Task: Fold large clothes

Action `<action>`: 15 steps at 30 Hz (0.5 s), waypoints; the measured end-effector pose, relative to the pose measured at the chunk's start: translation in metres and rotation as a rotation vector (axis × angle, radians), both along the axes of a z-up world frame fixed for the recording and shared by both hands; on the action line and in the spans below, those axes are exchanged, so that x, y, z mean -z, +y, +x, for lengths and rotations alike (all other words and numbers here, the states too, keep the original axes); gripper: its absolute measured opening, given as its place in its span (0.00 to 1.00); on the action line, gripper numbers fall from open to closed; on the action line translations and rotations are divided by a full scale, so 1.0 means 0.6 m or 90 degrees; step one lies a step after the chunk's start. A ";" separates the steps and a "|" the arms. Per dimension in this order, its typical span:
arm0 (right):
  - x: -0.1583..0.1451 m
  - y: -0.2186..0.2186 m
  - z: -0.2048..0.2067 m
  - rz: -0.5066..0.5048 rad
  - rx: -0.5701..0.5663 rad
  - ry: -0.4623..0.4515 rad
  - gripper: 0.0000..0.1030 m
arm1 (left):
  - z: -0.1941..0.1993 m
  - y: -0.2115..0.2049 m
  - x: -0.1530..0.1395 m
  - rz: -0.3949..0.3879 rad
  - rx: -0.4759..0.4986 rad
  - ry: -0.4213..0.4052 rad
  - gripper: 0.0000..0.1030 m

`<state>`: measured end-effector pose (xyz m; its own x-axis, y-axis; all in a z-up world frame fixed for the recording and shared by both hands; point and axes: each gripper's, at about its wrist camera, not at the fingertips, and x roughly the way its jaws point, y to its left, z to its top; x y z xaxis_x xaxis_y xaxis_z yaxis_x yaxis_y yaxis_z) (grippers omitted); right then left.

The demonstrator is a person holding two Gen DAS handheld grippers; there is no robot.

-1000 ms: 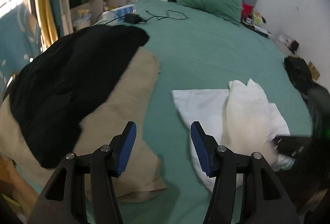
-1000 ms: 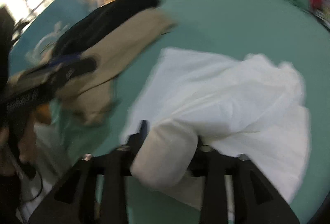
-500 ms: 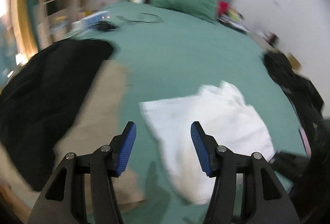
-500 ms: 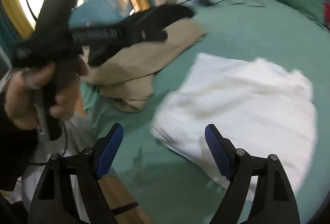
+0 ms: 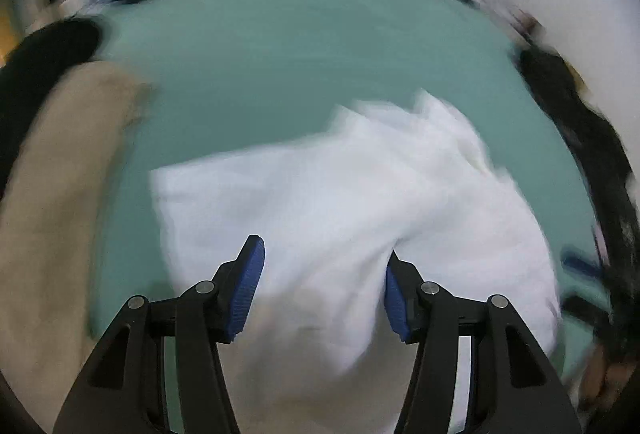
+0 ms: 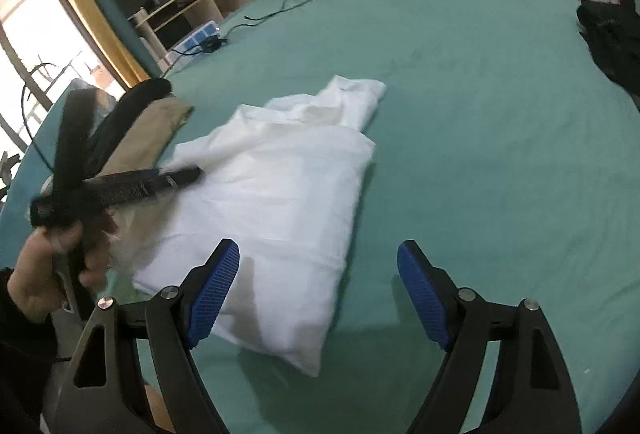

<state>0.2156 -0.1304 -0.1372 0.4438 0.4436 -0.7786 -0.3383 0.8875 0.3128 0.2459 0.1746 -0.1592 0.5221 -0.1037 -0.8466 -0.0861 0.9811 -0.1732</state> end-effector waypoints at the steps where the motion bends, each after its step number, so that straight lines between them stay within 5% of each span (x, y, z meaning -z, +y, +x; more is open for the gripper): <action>1: 0.008 0.001 0.005 0.000 0.001 0.004 0.79 | -0.002 0.019 -0.003 0.029 -0.041 -0.017 0.56; 4: 0.023 0.011 0.013 0.002 0.002 0.013 0.79 | -0.016 0.081 -0.001 0.045 -0.150 -0.022 0.56; 9: 0.028 0.008 0.012 0.011 0.004 0.011 0.79 | -0.056 0.096 0.010 0.006 -0.140 -0.021 0.57; 15: 0.039 0.006 0.014 0.029 0.013 0.026 0.79 | -0.087 0.096 0.054 -0.168 -0.083 0.022 0.68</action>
